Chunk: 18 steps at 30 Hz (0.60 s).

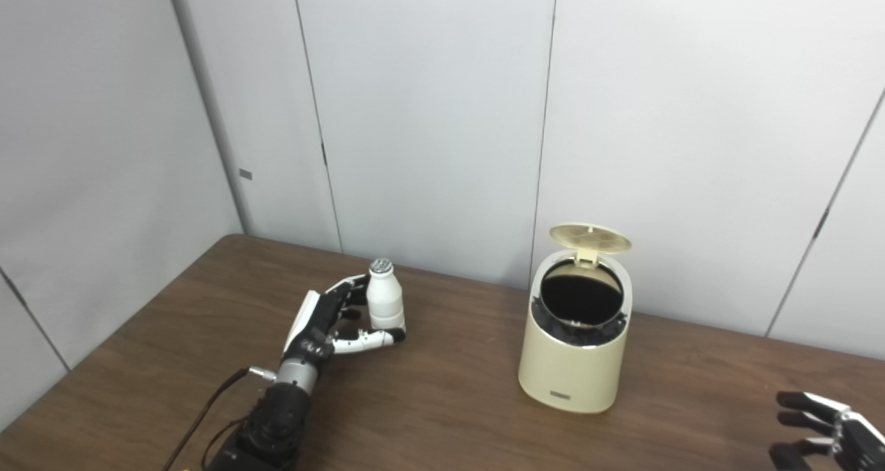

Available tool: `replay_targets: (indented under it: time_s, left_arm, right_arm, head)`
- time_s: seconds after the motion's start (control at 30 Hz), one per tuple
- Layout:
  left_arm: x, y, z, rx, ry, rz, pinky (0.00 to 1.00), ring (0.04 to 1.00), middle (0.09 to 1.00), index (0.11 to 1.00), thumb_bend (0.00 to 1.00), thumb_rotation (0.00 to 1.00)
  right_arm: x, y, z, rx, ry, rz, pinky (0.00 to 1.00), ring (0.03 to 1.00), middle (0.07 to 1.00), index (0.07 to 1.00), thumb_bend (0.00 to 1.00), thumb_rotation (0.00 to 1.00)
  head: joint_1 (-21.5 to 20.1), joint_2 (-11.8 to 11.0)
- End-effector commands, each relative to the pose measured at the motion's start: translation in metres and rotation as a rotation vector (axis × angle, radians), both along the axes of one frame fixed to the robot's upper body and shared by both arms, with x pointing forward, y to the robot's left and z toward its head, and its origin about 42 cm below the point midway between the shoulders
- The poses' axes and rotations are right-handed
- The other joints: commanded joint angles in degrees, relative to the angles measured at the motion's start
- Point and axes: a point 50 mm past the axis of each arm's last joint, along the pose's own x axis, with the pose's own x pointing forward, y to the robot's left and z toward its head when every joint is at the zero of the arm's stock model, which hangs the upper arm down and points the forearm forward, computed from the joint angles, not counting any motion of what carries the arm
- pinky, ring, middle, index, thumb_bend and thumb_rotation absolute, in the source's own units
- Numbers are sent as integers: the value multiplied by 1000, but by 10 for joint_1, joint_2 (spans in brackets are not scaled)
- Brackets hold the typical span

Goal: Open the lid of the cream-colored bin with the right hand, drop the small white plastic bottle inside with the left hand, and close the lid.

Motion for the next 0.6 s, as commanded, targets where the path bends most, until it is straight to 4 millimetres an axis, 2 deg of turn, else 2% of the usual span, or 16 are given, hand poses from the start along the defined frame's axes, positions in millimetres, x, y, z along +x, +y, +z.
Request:
replay_targets:
  time_s: [0.0, 0.2, 0.33, 0.4, 0.57]
  left_arm:
    - [16, -1, 27, 25, -104, -25, 746, 804, 793, 812, 1000, 180]
    - [19, -3, 29, 49, -129, 0, 734, 801, 792, 821, 1000, 149]
    - [23, -6, 29, 54, -124, 42, 730, 787, 769, 800, 998, 126]
    - [26, -8, 29, 58, -114, 63, 727, 781, 762, 793, 966, 97]
    - [32, -15, 28, 84, -110, 104, 665, 730, 720, 745, 934, 56]
  right_arm:
    - [1, 4, 18, 2, -73, 19, 449, 629, 680, 640, 598, 722]
    - [-1, 9, 22, -10, -70, 19, 454, 636, 682, 639, 501, 699]
    - [-2, 10, 23, 18, -68, 25, 460, 635, 684, 634, 482, 663]
    - [-3, 12, 24, 22, -68, 25, 459, 635, 684, 632, 467, 650]
    - [-6, 15, 30, 13, -63, 18, 460, 638, 684, 642, 401, 646]
  head:
    - [0, 0]
    - [-3, 1]
    - [-4, 2]
    - [-4, 3]
    - [-6, 6]
